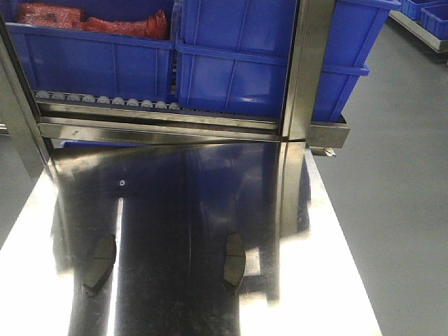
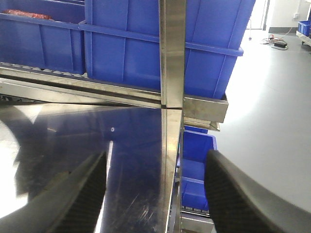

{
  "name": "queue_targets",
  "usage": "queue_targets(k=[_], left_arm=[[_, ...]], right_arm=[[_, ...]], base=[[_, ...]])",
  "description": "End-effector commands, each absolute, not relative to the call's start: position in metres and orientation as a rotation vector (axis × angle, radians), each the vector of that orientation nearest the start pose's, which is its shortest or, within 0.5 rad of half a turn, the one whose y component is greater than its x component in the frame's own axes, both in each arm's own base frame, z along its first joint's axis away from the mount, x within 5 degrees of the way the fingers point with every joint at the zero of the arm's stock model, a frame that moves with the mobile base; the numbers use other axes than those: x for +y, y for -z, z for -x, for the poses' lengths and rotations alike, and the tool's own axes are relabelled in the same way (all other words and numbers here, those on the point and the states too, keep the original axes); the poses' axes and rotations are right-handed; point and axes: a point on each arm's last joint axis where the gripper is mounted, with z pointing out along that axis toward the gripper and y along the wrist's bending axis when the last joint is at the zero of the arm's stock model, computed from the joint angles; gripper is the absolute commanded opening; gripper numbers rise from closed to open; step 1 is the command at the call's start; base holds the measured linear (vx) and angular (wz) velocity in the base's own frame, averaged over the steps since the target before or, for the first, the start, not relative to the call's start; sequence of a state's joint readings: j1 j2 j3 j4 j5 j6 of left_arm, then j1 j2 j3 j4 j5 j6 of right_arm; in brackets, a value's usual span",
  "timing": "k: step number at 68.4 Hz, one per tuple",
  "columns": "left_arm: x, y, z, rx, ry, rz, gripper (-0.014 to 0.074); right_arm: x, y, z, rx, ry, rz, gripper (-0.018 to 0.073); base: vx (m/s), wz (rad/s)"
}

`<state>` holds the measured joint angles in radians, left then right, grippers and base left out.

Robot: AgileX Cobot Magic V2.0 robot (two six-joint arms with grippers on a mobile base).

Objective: Move and align brake pads A on conveyor

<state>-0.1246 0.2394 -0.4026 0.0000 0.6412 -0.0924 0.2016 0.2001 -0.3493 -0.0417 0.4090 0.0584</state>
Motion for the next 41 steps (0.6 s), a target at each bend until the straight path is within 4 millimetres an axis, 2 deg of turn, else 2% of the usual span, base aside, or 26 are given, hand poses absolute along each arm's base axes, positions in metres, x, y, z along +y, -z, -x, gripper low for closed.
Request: queue_targets(k=[1,41], left_arm=[[-0.0076,-0.2896,-0.0589,1.876,0.154,-0.032,0.0433],[-0.0076,-0.2896,-0.0589,1.876,0.154,-0.032,0.0433]], right_arm=[[0.0105,-0.2958,-0.0591,1.649,-0.142,0.151,0.0432],[0.0105,-0.2958,-0.0591,1.649,-0.142,0.151,0.0432]], base=[[0.00,0.02],[-0.01,0.02]])
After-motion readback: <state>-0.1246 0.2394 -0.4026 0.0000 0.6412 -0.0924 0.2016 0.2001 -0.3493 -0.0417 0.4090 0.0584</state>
